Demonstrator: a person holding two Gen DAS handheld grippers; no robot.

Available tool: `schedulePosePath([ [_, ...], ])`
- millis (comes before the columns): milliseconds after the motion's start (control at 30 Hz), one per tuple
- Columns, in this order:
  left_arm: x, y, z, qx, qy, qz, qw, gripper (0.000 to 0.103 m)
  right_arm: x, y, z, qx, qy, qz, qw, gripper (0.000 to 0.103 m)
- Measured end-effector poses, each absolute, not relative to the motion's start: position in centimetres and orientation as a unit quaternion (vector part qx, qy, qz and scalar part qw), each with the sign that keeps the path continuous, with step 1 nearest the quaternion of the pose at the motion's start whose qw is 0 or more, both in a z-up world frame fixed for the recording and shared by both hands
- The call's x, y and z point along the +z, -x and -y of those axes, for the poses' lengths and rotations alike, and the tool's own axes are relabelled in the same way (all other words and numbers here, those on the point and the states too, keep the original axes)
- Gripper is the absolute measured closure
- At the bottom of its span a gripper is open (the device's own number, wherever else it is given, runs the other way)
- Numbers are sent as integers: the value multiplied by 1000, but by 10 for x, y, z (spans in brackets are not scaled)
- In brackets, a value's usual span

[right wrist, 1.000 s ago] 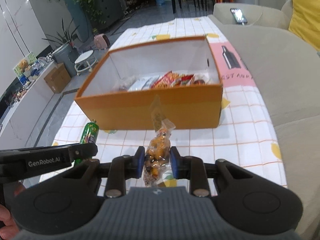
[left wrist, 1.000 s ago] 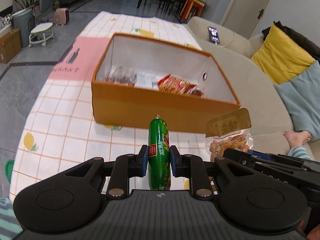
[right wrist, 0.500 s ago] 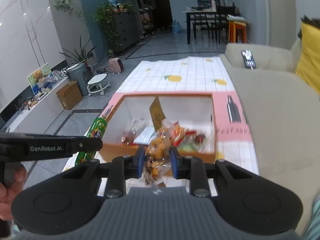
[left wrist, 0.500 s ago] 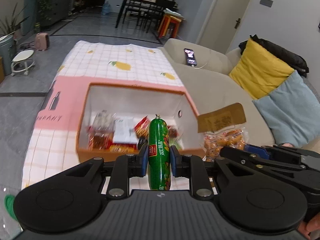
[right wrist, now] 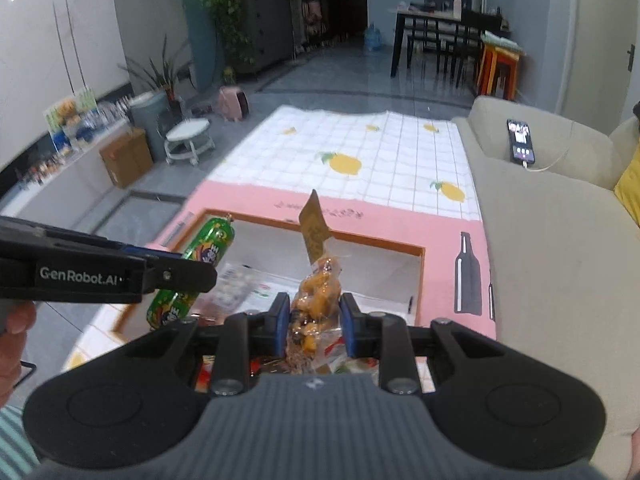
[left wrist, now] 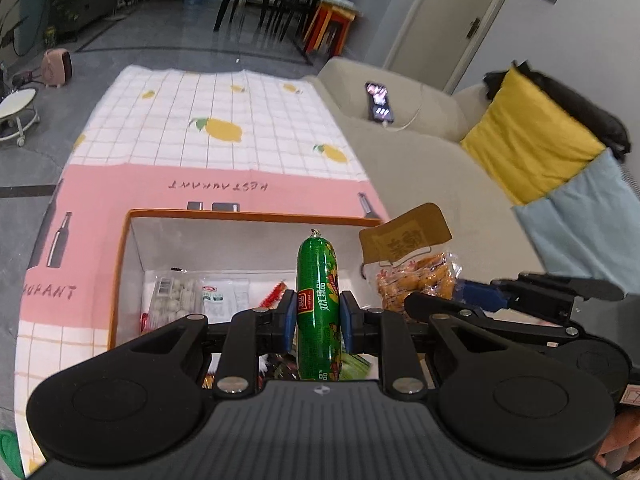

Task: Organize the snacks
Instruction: 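Lower both snacks into the orange box and open both tools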

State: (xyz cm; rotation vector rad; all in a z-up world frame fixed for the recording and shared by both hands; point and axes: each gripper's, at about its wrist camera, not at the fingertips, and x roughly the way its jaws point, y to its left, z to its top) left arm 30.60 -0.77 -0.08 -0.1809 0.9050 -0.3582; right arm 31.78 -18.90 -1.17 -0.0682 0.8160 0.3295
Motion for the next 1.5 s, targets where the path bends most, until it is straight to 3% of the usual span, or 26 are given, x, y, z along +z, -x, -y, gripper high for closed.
schedulePosePath([
  [300, -70, -372, 5, -151, 102, -502, 846, 79, -72, -386, 161, 218, 207, -415, 858, 79],
  [700, -108, -404, 5, -160, 74, -531, 829, 79, -142, -397, 133, 285, 438, -386, 760, 80],
  [1067, -123, -407, 9, -152, 51, -556, 815, 78, -150, -388, 135, 300, 457, -382, 746, 79],
  [1233, -119, -403, 7, -137, 52, -551, 821, 65, -141, -388, 136, 284, 445, -394, 752, 64],
  [1367, -108, -398, 5, -138, 50, -545, 826, 62, -132, -388, 137, 277, 432, -408, 756, 57],
  [1400, -104, -395, 5, -137, 47, -542, 828, 59, -132, -387, 137, 277, 429, -409, 756, 50],
  [1500, -89, -387, 3, -135, 40, -531, 836, 52, -121, -381, 139, 283, 416, -417, 757, 42],
])
